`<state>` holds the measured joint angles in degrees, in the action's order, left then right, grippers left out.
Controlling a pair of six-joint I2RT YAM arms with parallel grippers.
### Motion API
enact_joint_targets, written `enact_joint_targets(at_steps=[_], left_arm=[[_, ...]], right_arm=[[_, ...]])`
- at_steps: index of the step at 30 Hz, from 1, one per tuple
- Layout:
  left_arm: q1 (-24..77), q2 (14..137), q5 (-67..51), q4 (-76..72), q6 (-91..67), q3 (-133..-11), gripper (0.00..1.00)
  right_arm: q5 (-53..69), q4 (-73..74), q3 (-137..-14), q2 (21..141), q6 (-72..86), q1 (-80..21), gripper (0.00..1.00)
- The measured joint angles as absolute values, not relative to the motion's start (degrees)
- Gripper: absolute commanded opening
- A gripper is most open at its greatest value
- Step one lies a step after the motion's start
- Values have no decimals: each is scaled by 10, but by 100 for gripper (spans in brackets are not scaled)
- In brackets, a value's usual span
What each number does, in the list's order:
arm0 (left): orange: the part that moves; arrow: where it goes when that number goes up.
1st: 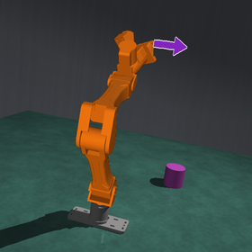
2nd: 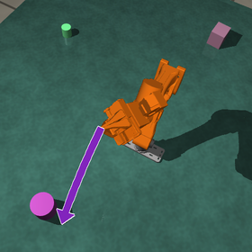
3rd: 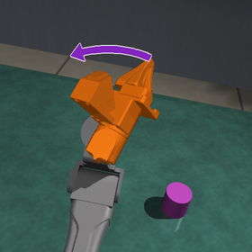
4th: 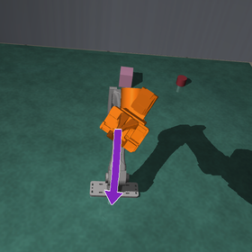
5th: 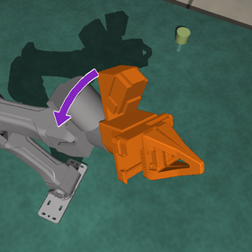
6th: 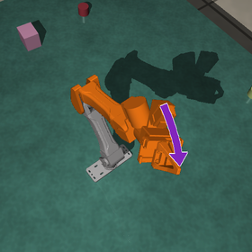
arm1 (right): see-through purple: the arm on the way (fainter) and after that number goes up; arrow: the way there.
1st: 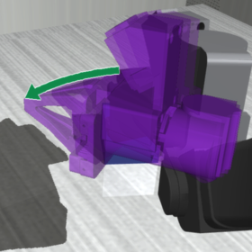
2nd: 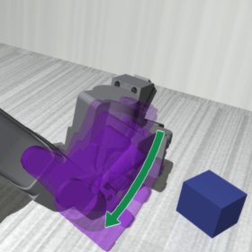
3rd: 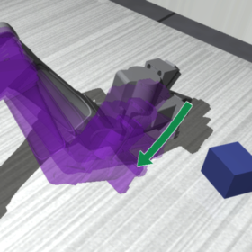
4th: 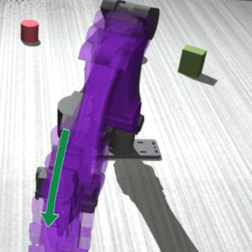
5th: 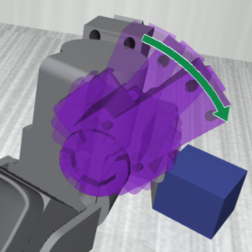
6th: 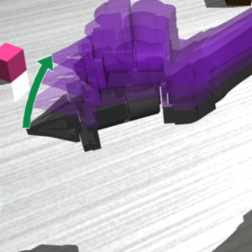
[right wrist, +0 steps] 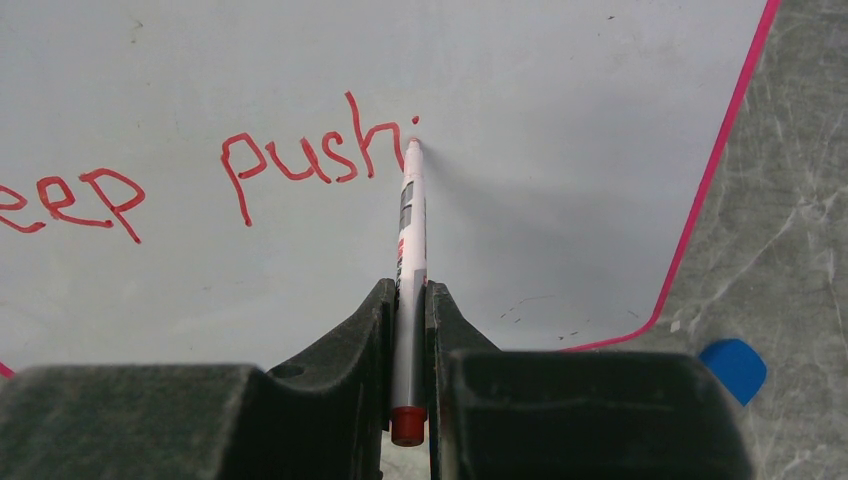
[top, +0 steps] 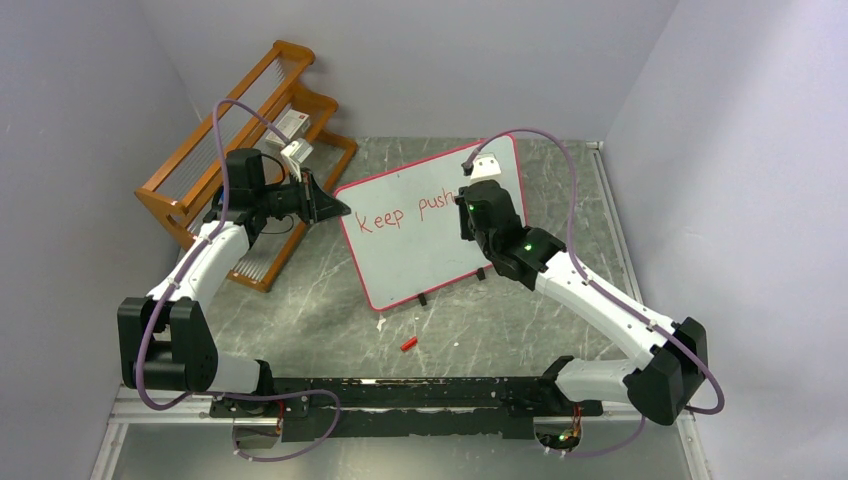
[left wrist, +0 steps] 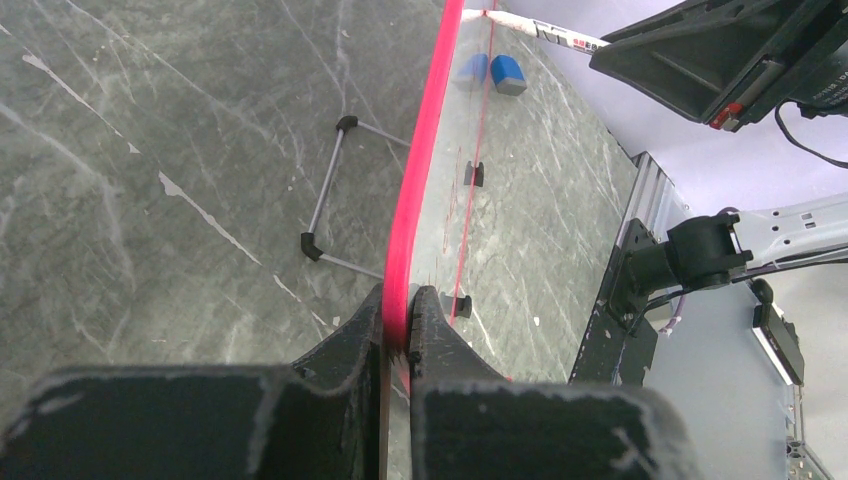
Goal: Write a sentence on the whiteboard
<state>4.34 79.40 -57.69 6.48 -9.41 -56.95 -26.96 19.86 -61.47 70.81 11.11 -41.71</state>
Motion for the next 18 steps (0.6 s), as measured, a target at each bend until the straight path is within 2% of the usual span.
enact_joint_targets(at_steps=[18], left_arm=[[43,795,-577,65,-94,-571,5]], right_arm=[[-272,200,-615,710,113,-417,0]])
